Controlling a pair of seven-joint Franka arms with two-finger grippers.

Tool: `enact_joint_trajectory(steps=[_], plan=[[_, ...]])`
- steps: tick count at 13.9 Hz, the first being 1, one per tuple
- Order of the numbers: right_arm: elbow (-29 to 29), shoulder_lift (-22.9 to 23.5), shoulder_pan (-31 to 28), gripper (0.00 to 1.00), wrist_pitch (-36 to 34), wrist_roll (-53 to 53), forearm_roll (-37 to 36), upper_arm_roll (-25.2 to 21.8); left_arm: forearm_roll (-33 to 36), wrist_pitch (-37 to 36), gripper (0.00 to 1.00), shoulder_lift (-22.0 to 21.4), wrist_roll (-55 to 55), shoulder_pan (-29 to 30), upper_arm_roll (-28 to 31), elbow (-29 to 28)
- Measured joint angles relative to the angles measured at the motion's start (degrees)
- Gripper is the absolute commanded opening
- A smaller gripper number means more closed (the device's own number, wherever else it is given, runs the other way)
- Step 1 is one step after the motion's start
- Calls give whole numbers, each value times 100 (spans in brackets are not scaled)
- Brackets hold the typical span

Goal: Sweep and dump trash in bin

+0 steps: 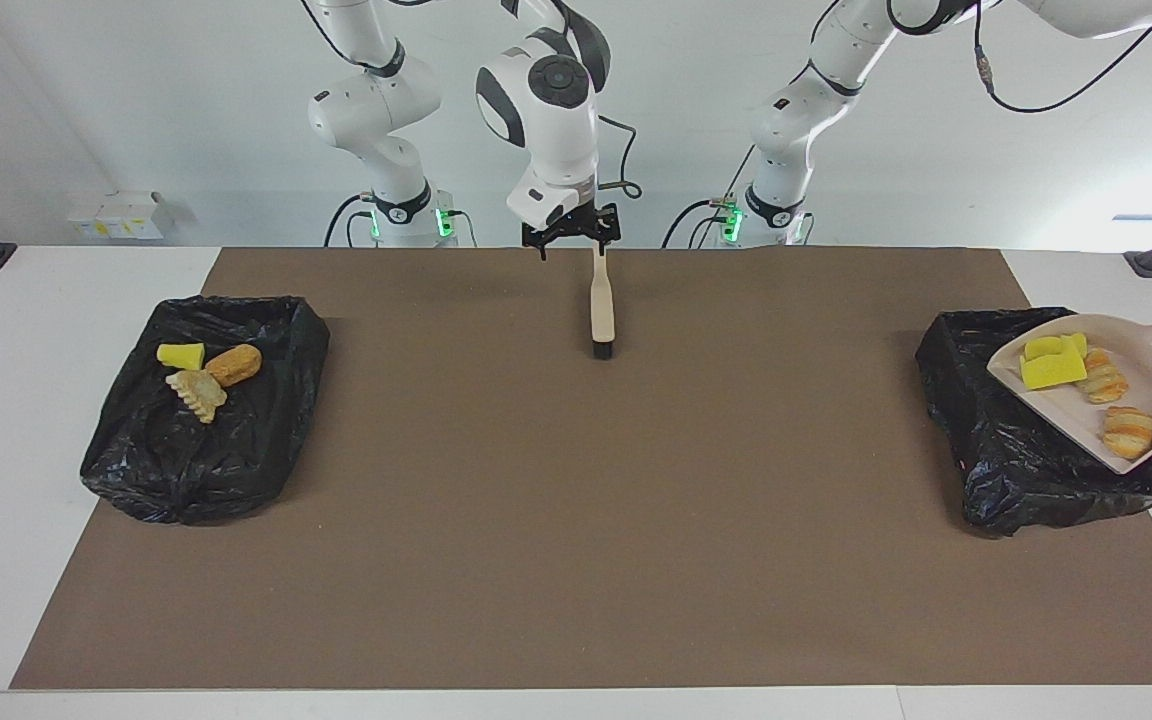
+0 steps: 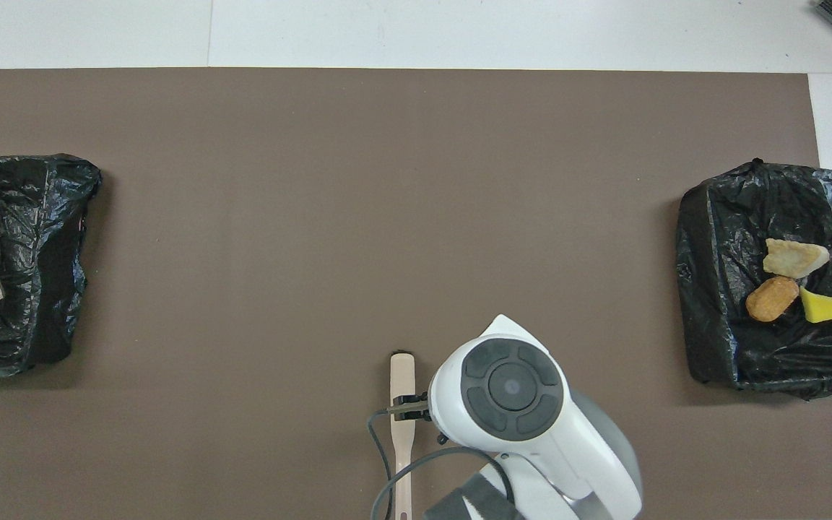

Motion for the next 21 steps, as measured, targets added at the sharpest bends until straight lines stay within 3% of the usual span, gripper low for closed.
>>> enact_joint_trajectory(steps=[3, 7, 12, 16, 21], plan=[[488, -2, -544, 100, -516, -915, -245, -14, 867, 115, 0, -31, 4, -285, -57, 71], [1069, -9, -1548, 100, -1252, -2490, -619, -39, 2529, 87, 0, -103, -60, -966, -84, 72], [1426, -12, -2531, 100, -1400, -3780, -1164, -61, 4408, -37, 0, -265, -253, -1797, -103, -96], [1577, -13, -3410, 100, -1400, -4390, -1206, -64, 4262, -454, 0, -525, -562, -2261, -111, -69], [1877, -8, -3792, 100, -1549, -4429, -1199, -140, 2154, -976, 0, -1097, -1057, -2299, -115, -55]])
